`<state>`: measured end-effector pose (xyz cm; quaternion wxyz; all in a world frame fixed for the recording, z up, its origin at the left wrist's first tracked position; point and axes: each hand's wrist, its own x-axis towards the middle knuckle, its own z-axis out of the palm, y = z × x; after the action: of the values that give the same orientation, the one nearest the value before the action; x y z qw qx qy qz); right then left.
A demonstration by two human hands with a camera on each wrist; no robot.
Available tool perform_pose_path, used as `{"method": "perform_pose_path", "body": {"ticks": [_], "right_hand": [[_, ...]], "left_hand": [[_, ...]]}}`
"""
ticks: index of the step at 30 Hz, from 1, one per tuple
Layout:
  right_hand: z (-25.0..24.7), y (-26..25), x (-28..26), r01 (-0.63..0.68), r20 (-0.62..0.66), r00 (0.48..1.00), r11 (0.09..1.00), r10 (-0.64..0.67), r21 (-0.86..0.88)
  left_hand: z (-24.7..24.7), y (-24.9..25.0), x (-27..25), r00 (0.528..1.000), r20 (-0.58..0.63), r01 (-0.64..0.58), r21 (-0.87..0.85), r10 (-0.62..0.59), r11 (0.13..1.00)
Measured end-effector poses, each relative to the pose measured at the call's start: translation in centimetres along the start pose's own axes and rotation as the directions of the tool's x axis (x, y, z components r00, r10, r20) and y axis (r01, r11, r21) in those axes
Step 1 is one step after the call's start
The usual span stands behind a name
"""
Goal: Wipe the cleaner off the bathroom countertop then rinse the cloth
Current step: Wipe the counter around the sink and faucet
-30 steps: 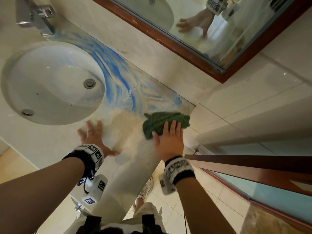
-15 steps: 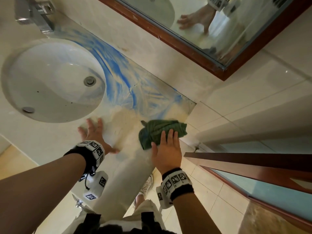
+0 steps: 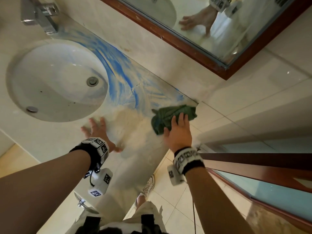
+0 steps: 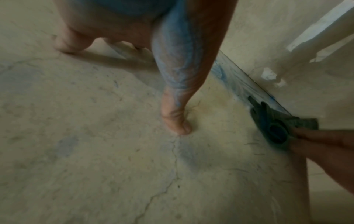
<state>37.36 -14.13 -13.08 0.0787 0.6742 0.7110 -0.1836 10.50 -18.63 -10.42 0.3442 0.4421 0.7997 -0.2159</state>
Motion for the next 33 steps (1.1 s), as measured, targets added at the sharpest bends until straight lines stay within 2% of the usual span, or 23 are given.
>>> {"method": "perform_pose_path", "body": {"ticks": [4, 7, 11, 14, 22, 25, 30, 33], "right_hand": [[2.4, -0.1, -3.8, 0.043, -0.037, 0.998, 0.998, -0.041, 0.041], [1.2, 0.7, -0.9, 0.027, -0.049, 0.999, 0.998, -0.024, 0.062], [-2.1, 2.4, 5.4, 0.01, -0.009, 1.0, 1.0, -0.01, -0.005], [-2.9, 2.4, 7.1, 0.055, 0.058, 0.997, 0.994, -0.05, -0.095], [-3.9, 0.6, 9.9, 0.263, 0.127, 0.96, 0.96, -0.251, -0.094], [-4.1, 2.2, 9.4, 0.291, 0.131, 0.952, 0.952, -0.277, -0.099], [-2.6, 6.8, 5.5, 0.294, 0.087, 0.955, 0.949, -0.285, -0.116], [-2.9, 6.3, 6.6, 0.306, 0.119, 0.949, 0.943, -0.291, -0.134]], "left_hand": [[-0.2, 0.1, 0.0, 1.0, 0.014, 0.008, -0.006, -0.008, 1.0], [-0.2, 0.2, -0.1, 1.0, 0.015, 0.001, -0.03, -0.001, 1.0], [-0.1, 0.1, 0.1, 1.0, 0.002, -0.001, -0.102, 0.001, 0.995], [-0.1, 0.1, 0.2, 1.0, -0.001, 0.002, -0.123, -0.002, 0.992], [0.1, 0.2, 0.7, 1.0, -0.012, 0.018, -0.119, -0.019, 0.993], [0.1, 0.2, 0.8, 0.999, -0.023, 0.024, -0.126, -0.027, 0.992], [0.3, 0.0, 1.1, 0.999, -0.033, 0.015, -0.129, -0.019, 0.992], [0.3, -0.2, 1.2, 0.999, -0.036, 0.002, -0.117, -0.006, 0.993]]}}
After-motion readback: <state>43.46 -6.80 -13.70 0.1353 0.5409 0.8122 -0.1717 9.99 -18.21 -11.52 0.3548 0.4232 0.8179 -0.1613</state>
